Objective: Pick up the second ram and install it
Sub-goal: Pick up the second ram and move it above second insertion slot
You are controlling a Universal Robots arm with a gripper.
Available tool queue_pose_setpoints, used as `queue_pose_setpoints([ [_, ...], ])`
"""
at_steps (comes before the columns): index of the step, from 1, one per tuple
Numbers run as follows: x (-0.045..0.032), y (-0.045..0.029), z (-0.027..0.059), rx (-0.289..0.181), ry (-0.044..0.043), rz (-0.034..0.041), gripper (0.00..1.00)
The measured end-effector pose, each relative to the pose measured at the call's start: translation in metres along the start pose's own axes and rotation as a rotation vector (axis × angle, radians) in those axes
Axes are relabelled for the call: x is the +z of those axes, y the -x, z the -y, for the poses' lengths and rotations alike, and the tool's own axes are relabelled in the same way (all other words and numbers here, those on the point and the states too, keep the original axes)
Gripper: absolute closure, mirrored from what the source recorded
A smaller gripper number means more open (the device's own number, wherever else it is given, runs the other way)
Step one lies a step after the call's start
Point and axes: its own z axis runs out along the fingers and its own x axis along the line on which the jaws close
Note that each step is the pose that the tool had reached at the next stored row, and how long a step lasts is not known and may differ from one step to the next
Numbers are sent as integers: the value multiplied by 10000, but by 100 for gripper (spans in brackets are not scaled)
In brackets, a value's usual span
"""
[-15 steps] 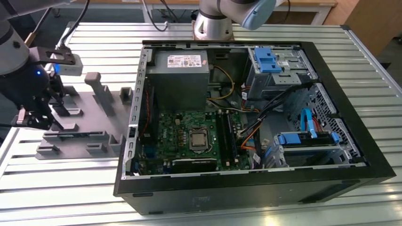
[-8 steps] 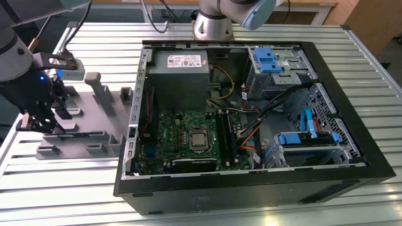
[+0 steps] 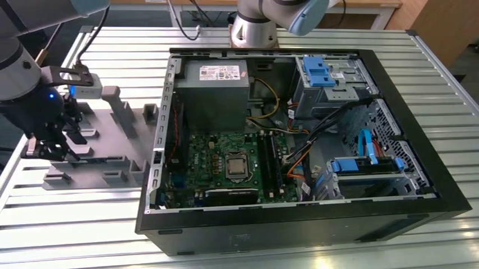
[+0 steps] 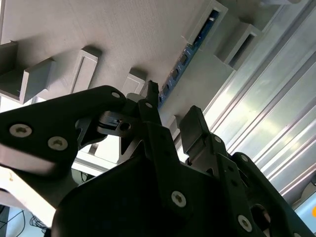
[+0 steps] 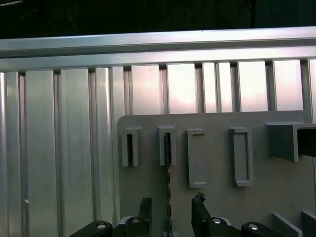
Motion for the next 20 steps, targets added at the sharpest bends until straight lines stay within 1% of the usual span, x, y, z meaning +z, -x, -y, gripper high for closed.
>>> queue_pose_setpoints([
  [3,2,0,-1,1,0,0,55],
  [6,23,-1,0,1,-7,1,55],
  [15,161,-27,1,-9,-31,3,55],
  [20,221,-31,2,-15,-39,2,55],
])
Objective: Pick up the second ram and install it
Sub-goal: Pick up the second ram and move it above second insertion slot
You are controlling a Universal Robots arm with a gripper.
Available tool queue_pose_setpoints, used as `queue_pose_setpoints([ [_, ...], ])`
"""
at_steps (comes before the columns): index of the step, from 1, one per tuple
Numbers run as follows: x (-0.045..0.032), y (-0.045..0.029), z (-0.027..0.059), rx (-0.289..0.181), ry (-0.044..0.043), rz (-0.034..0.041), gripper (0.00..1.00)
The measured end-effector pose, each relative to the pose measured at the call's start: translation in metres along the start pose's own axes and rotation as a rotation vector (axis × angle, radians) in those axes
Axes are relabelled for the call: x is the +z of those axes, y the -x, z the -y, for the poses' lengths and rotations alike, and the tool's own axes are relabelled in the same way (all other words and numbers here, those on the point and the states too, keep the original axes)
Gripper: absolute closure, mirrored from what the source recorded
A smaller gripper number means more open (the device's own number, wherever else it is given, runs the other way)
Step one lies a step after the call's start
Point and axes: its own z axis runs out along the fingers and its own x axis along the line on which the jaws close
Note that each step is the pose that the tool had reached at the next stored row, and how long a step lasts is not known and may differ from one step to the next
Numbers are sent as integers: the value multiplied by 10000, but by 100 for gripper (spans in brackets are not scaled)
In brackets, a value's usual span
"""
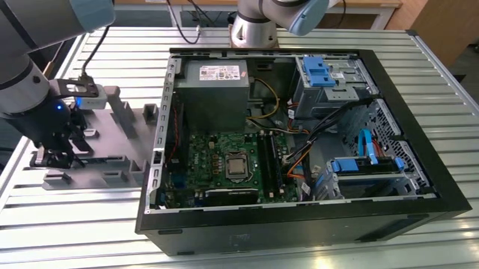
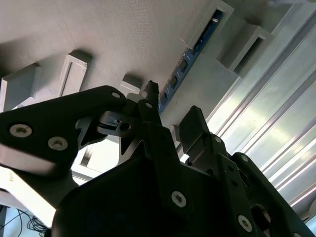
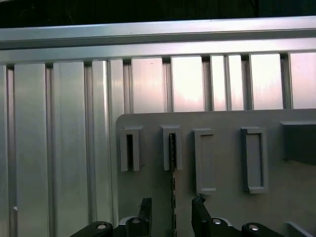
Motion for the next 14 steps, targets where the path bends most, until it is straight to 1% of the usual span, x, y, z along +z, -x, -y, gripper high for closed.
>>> queue_pose_setpoints([
  [2,22,-1,0,-1,-6,1,56],
  [3,30,-2,0,-2,-8,1,63],
  [4,39,-3,0,-2,-12,1,63],
  [5,47,-3,0,-2,-17,1,69],
  [14,99,-7,-12,-9,-56,10,69],
])
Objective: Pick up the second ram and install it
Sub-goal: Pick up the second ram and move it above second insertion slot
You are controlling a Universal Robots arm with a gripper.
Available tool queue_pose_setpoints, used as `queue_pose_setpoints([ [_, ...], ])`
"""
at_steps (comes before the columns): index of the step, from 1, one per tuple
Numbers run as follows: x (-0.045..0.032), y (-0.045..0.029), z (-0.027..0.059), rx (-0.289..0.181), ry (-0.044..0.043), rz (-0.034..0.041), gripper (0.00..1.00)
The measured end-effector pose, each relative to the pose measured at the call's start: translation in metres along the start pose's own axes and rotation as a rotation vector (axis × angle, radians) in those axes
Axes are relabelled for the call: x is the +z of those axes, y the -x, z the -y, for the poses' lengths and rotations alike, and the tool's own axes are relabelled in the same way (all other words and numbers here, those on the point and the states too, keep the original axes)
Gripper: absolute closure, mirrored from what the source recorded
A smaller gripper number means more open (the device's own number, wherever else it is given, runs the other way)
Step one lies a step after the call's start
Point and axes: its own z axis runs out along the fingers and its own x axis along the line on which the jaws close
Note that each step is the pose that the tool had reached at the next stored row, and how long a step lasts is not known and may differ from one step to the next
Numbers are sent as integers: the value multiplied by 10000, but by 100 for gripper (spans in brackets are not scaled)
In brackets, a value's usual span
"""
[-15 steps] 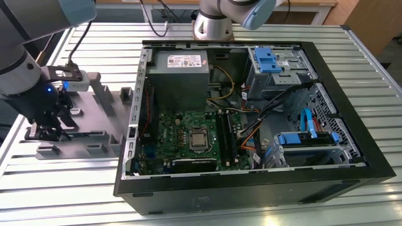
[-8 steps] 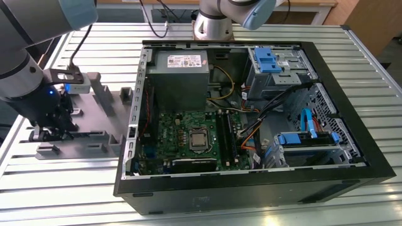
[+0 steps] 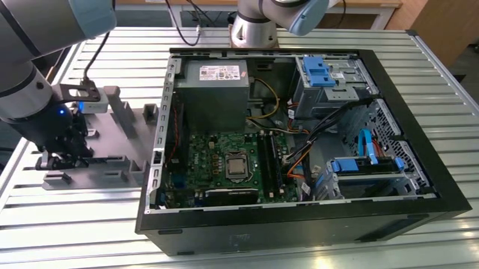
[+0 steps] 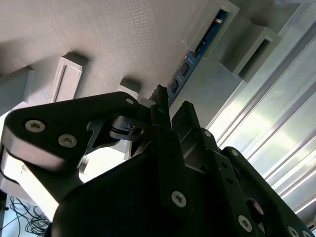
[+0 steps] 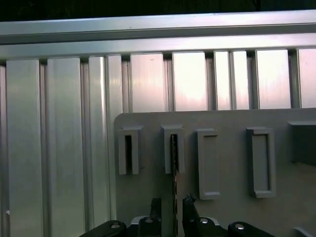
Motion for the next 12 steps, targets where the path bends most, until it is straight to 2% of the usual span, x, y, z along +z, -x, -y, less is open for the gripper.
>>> queue_pose_setpoints([
  [12,32,6,-1,0,2,30,70],
])
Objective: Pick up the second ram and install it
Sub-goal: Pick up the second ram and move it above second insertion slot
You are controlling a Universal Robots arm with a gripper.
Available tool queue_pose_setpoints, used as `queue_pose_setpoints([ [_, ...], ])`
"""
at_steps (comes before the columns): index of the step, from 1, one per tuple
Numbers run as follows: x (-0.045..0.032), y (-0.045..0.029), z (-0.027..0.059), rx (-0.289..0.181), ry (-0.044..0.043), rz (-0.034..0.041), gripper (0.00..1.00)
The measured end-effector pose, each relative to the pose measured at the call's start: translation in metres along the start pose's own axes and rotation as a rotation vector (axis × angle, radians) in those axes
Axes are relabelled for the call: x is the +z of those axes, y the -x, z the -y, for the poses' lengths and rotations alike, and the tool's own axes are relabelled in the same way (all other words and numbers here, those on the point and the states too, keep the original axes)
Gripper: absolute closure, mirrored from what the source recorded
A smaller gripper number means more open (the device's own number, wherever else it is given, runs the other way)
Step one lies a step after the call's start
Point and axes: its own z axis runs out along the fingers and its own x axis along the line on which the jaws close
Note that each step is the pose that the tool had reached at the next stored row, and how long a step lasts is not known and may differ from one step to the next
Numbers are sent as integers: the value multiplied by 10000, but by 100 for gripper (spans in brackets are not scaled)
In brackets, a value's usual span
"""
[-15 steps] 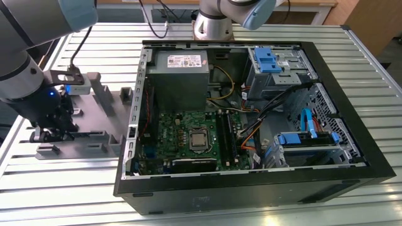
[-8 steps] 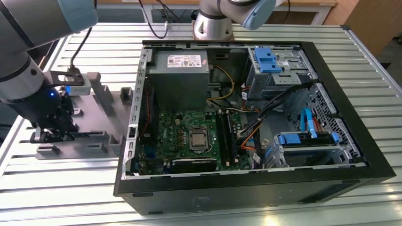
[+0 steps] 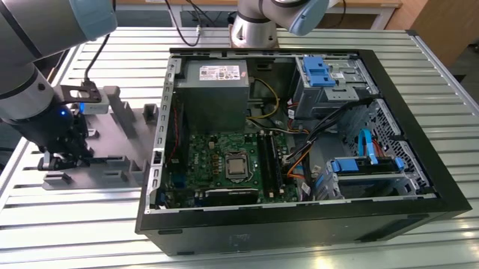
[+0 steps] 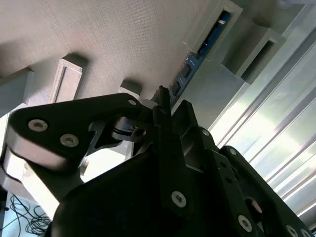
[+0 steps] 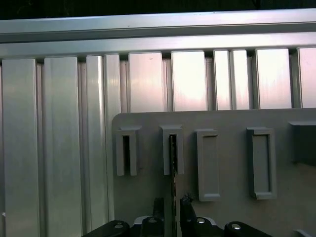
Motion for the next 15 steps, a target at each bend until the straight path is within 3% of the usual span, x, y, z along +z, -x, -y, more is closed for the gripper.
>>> queue_pose_setpoints([
  [1,4,0,0,0,0,1,70],
  [2,7,0,0,0,1,1,77],
  [15,50,6,-1,1,5,79,77],
])
